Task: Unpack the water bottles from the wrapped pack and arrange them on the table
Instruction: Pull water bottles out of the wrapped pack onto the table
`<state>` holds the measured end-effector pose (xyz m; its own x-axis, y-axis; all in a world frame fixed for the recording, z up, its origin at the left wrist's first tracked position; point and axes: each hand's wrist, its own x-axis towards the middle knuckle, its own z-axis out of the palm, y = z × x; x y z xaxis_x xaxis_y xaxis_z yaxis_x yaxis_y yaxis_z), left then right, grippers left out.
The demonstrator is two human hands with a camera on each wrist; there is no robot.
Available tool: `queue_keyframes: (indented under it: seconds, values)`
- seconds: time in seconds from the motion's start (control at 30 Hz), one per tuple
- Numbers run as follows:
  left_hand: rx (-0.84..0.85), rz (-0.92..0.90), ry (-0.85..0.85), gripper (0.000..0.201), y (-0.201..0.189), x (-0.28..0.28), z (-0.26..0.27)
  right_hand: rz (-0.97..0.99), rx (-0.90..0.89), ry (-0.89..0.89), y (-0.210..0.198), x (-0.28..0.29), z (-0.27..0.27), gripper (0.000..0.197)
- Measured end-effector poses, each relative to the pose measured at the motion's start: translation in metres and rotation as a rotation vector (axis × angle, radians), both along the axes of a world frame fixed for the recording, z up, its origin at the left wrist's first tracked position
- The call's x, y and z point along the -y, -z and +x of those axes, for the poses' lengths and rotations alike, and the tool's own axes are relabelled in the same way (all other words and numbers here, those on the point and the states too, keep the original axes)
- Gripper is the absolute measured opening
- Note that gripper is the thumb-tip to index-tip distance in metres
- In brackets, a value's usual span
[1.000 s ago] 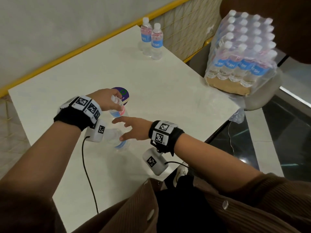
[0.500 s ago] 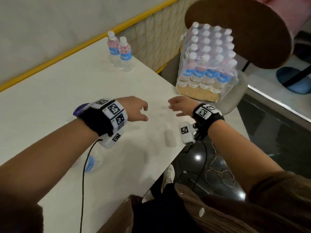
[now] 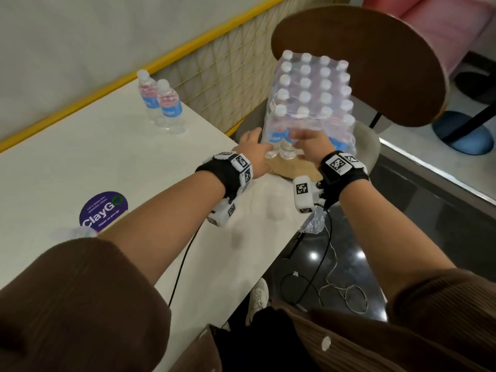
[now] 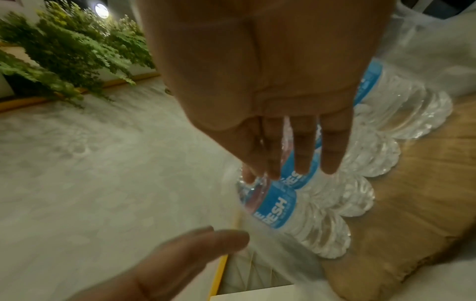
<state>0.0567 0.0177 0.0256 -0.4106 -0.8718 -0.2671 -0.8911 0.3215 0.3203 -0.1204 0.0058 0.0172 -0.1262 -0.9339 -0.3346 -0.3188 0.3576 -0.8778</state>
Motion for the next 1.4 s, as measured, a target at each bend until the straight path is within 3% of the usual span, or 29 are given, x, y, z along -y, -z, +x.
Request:
queue_keyframes:
  seconds: [0.1,0.2,0.3,0.37,0.5,0.6,0.7,0.8,0.9,1.03,1.23,1.33,1.4]
  values:
    - [0.013,0.013,-0.001,0.057,0.004,0.011,-0.018,0.104,-0.093,0.020,0.017,0.009,-0.012,0.026]
    - [0.019,0.007,-0.007,0.060,0.007,0.016,-0.031,-0.029,-0.126,0.080,0.023,0.021,-0.021,0.048]
    - [-0.002,-0.037,-0.075,0.056,0.009,0.019,-0.036,-0.100,-0.126,0.112,0.023,0.031,-0.022,0.036]
    - [-0.036,0.009,-0.114,0.053,0.010,0.021,-0.037,-0.114,-0.172,0.062,0.022,0.037,-0.019,0.012]
    - [-0.105,0.147,-0.133,0.056,0.009,0.022,-0.038,-0.106,-0.230,0.025,0.021,0.045,-0.024,0.034]
    - [-0.249,0.174,-0.150,0.068,0.009,0.022,-0.043,-0.171,-0.338,-0.082,0.015,0.027,-0.024,0.019]
    - [-0.369,0.190,-0.126,0.091,0.012,0.022,-0.053,-0.248,-0.380,-0.246,0.020,0.001,-0.018,0.032]
    - [-0.331,0.194,-0.119,0.077,0.017,0.023,-0.062,-0.234,-0.258,-0.318,0.018,-0.015,-0.016,0.031]
    - [-0.318,0.177,-0.149,0.066,0.018,0.027,-0.058,-0.067,0.045,-0.176,0.019,-0.005,-0.033,0.028]
    - [-0.346,0.168,-0.219,0.067,0.021,0.027,-0.045,-0.020,-0.172,0.169,0.033,0.018,-0.057,0.021]
    - [-0.380,0.202,-0.222,0.067,0.018,0.017,-0.028,0.218,0.102,0.174,0.015,0.044,-0.043,0.040]
    - [-0.353,0.225,-0.220,0.064,0.007,0.011,-0.010,0.227,0.044,0.157,0.010,0.042,-0.040,0.037]
    - [-0.296,0.228,-0.211,0.059,0.000,0.006,0.006,0.200,-0.120,0.133,0.011,0.032,-0.039,0.049]
